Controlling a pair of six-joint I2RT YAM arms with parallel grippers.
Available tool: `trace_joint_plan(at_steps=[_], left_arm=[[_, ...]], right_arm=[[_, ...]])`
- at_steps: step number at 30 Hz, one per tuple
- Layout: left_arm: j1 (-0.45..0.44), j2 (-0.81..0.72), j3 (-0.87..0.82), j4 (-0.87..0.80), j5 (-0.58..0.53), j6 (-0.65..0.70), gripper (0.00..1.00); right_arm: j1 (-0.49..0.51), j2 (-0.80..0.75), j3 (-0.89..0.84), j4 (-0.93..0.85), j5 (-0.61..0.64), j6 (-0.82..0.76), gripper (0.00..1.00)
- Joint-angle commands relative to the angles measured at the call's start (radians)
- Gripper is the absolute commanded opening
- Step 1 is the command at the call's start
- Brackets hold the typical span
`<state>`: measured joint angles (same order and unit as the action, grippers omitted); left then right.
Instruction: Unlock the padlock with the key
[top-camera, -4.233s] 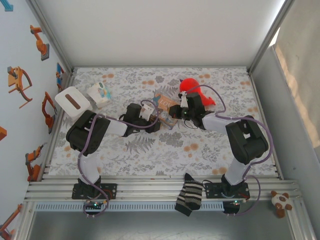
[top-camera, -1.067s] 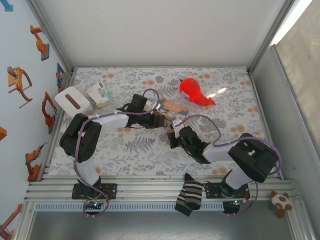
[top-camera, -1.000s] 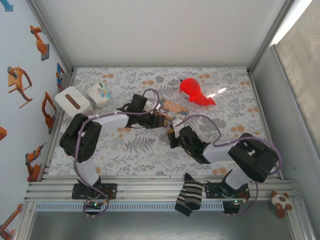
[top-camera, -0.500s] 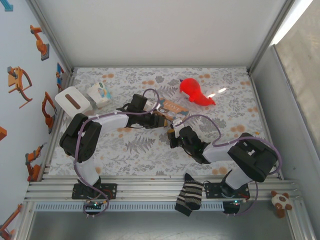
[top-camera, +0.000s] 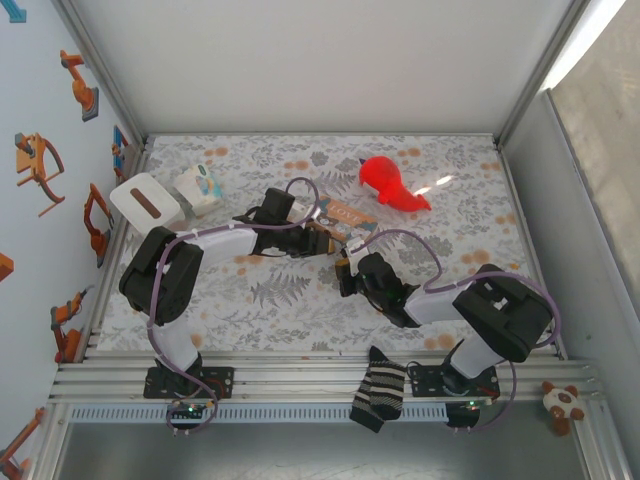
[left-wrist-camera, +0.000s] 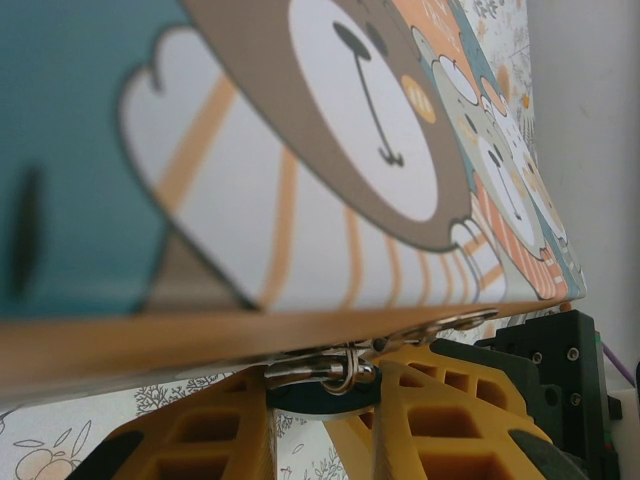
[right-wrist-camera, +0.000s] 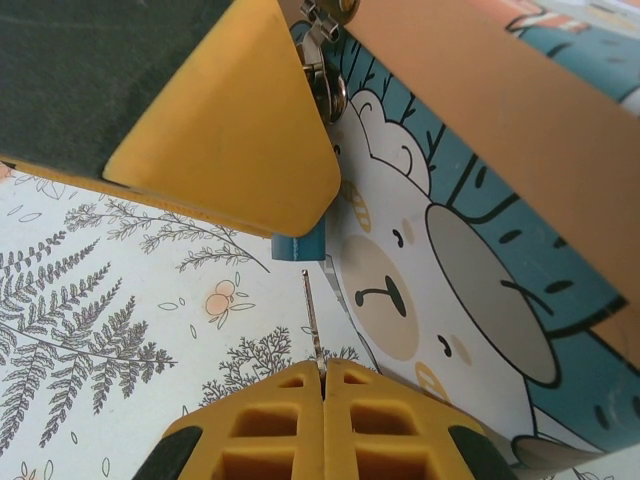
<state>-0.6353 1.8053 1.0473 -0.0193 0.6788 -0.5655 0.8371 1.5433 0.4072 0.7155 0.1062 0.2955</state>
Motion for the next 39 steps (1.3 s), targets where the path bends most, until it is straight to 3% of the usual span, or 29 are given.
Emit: trace_joint_plan(at_steps=[1, 26, 33, 39], left_arm=[[-0.006, -0.044, 0.028, 0.005, 0.035, 0.013, 0.2], [-0.006, -0.043, 0.023, 0.005, 0.035, 0.018, 0.19], [-0.007, -0.04, 0.023, 0.011, 0.036, 0.013, 0.19], [-0.006, -0.045, 0.022, 0.007, 0.035, 0.013, 0.19]], right_arm=[[-0.007, -0.024, 0.011, 0.026, 0.017, 0.002, 0.0], [-0.035, -0.058, 0.007, 0.059, -0.042, 0.015, 0.0], [-0.035, -0.017, 0.031, 0.056, -0.1, 0.01, 0.0], [-0.035, -0.004, 0.037, 0.074, -0.08, 0.017, 0.0]])
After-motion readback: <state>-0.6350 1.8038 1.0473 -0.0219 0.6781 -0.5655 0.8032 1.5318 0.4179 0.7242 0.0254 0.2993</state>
